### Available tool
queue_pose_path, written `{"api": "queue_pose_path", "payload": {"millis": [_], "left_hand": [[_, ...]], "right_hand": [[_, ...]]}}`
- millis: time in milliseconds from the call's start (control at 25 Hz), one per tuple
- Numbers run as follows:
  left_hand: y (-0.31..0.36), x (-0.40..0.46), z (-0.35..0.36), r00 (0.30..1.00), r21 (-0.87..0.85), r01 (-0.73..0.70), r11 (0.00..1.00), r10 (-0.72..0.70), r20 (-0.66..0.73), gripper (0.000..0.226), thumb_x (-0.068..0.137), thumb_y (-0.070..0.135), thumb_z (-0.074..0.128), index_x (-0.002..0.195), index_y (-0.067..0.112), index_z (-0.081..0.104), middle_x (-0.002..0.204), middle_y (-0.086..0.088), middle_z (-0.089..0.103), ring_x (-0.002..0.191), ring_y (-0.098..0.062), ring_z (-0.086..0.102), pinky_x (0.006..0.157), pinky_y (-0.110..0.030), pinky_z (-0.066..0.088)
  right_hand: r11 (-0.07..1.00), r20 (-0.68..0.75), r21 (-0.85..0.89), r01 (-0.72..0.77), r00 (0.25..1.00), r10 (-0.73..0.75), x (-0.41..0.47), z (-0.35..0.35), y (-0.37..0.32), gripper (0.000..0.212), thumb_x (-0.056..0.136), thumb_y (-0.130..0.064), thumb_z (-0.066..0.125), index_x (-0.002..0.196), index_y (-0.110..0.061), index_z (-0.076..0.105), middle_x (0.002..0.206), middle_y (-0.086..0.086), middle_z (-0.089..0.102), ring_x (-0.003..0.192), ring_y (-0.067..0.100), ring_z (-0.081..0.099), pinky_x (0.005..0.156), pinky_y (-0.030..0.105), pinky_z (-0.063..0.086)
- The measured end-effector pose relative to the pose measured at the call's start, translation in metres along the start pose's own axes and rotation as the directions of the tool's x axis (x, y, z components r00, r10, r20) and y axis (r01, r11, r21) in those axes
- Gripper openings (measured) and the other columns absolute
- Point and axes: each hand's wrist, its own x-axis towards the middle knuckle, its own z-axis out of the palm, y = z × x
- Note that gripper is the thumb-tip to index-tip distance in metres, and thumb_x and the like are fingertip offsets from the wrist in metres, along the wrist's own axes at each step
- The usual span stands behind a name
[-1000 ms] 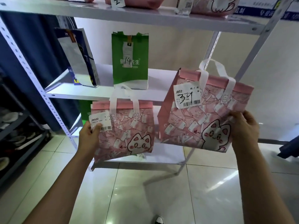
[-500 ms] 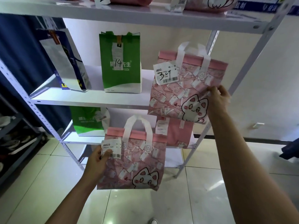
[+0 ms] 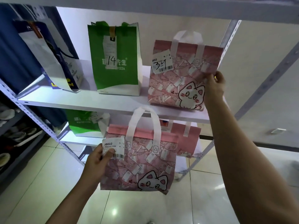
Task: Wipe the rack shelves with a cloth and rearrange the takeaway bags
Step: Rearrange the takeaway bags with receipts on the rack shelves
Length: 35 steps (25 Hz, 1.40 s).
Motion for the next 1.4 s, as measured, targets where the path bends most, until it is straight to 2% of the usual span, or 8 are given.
{"api": "queue_pose_path", "payload": {"millis": [80,400,600,800,920,1040,1240,1400], "left_hand": [[0.003,0.007,0.005,1.000,-0.013,0.006,1.000,-0.006,-0.004,0.019,0.098,0.013,0.060,0.114,0.019,0.069,0.105,0.004,0.078,0.093,-0.011,0.074,0.068,-0.019,0.058],[0.008,0.024,0.016,1.000,-0.028,0.010,1.000,-0.010,-0.019,0.020,0.099,0.015,0.059,0.115,0.023,0.069,0.107,0.000,0.078,0.097,-0.019,0.074,0.077,-0.033,0.059],[0.008,0.030,0.013,0.999,-0.061,0.018,0.998,-0.020,-0.032,0.022,0.099,0.014,0.059,0.117,0.023,0.068,0.111,-0.002,0.077,0.105,-0.022,0.072,0.090,-0.045,0.055],[0.013,0.032,0.009,1.000,-0.092,0.004,0.996,-0.006,-0.017,0.022,0.098,0.015,0.060,0.115,0.025,0.069,0.108,0.004,0.078,0.100,-0.013,0.073,0.087,-0.037,0.057],[0.016,0.034,-0.003,1.000,-0.118,0.000,0.993,-0.001,-0.003,0.020,0.099,0.014,0.059,0.113,0.024,0.068,0.106,0.003,0.078,0.102,-0.018,0.073,0.087,-0.040,0.058],[0.020,0.037,-0.020,1.000,-0.154,0.004,0.988,-0.001,0.022,0.018,0.099,0.012,0.059,0.111,0.022,0.068,0.105,-0.001,0.078,0.104,-0.025,0.073,0.091,-0.049,0.057],[0.012,0.038,-0.063,0.997,-0.155,0.031,0.988,-0.020,0.071,0.012,0.099,0.012,0.059,0.109,0.014,0.066,0.108,-0.008,0.077,0.105,-0.030,0.072,0.095,-0.057,0.055],[-0.008,0.029,-0.095,0.995,-0.115,0.045,0.992,-0.034,0.098,0.011,0.100,0.015,0.059,0.105,0.021,0.067,0.106,-0.003,0.078,0.102,-0.024,0.073,0.090,-0.050,0.058]], "right_hand": [[1.000,0.024,-0.002,0.005,1.000,-0.005,0.016,0.008,0.005,0.013,0.090,-0.006,0.054,0.092,-0.011,0.066,0.082,0.003,0.063,0.073,0.014,0.055,0.064,0.026,0.046],[0.998,0.062,-0.068,0.012,0.998,-0.008,0.059,0.035,0.014,0.009,0.090,-0.008,0.053,0.087,-0.014,0.058,0.082,0.007,0.054,0.073,0.016,0.044,0.061,0.027,0.035],[0.993,0.022,-0.121,-0.019,1.000,0.022,0.067,0.035,0.013,0.011,0.089,-0.019,0.057,0.091,-0.018,0.068,0.081,-0.006,0.064,0.069,0.011,0.054,0.060,0.023,0.043],[0.997,-0.080,-0.072,-0.042,0.996,0.036,0.042,0.016,0.018,0.018,0.085,-0.025,0.062,0.103,-0.025,0.065,0.095,-0.005,0.070,0.082,0.011,0.066,0.074,0.025,0.057],[0.992,-0.166,-0.121,-0.020,0.986,0.000,0.006,0.007,0.022,0.027,0.085,-0.024,0.062,0.111,-0.019,0.065,0.092,-0.008,0.067,0.079,0.003,0.064,0.075,0.020,0.056],[0.981,-0.129,-0.195,-0.008,0.991,-0.018,-0.055,0.004,0.029,0.024,0.087,-0.026,0.062,0.110,-0.022,0.066,0.088,-0.014,0.068,0.075,-0.006,0.062,0.070,0.015,0.052],[0.984,0.007,-0.172,-0.038,0.999,0.039,-0.195,0.011,0.057,0.011,0.096,-0.020,0.058,0.094,-0.026,0.066,0.095,-0.001,0.073,0.093,0.015,0.070,0.085,0.031,0.057],[0.969,0.084,-0.226,-0.102,0.989,0.124,-0.306,0.016,0.077,0.016,0.100,-0.035,0.056,0.093,-0.025,0.067,0.089,-0.006,0.072,0.086,0.013,0.070,0.075,0.031,0.058]]}}
